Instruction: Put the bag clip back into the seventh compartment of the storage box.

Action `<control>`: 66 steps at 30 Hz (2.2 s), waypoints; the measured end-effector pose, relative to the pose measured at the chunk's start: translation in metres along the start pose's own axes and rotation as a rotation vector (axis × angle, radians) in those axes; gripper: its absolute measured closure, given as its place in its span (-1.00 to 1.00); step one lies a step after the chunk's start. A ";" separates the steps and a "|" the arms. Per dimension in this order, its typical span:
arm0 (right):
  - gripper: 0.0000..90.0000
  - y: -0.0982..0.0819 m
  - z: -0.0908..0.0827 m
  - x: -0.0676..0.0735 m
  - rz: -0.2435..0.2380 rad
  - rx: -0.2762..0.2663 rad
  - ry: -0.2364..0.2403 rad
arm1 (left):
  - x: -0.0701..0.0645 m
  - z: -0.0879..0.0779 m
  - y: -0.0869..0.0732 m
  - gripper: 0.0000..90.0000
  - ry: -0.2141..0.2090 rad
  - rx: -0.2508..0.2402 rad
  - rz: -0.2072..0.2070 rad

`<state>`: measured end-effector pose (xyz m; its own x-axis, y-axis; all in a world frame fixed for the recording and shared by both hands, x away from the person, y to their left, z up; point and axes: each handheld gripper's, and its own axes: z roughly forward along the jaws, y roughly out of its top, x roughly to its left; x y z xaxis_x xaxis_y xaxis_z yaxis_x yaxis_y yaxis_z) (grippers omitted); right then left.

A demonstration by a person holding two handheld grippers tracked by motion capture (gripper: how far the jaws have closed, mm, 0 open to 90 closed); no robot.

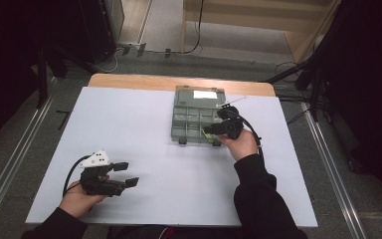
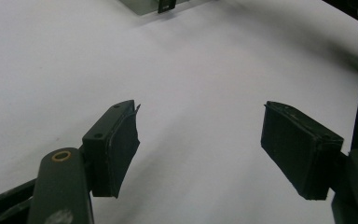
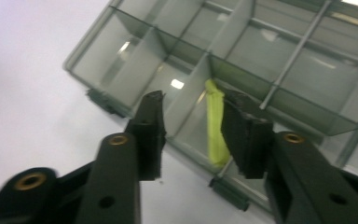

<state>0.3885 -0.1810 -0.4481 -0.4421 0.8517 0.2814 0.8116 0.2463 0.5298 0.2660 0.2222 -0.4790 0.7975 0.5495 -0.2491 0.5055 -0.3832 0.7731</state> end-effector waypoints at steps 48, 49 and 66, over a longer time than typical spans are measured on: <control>-0.40 -0.076 -0.032 0.030 -0.198 -0.070 0.206 | 0.001 -0.001 0.000 -0.41 -0.003 -0.004 -0.008; -0.40 -0.076 -0.032 0.030 -0.198 -0.070 0.206 | 0.001 -0.001 0.000 -0.41 -0.004 -0.004 -0.007; -0.50 -0.114 -0.029 0.029 -0.214 -0.076 0.213 | 0.000 0.000 0.001 -0.41 -0.003 -0.002 -0.006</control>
<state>0.2715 -0.1980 -0.4771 -0.6768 0.6658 0.3139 0.6638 0.3677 0.6513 0.2664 0.2223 -0.4784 0.7956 0.5494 -0.2553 0.5096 -0.3788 0.7725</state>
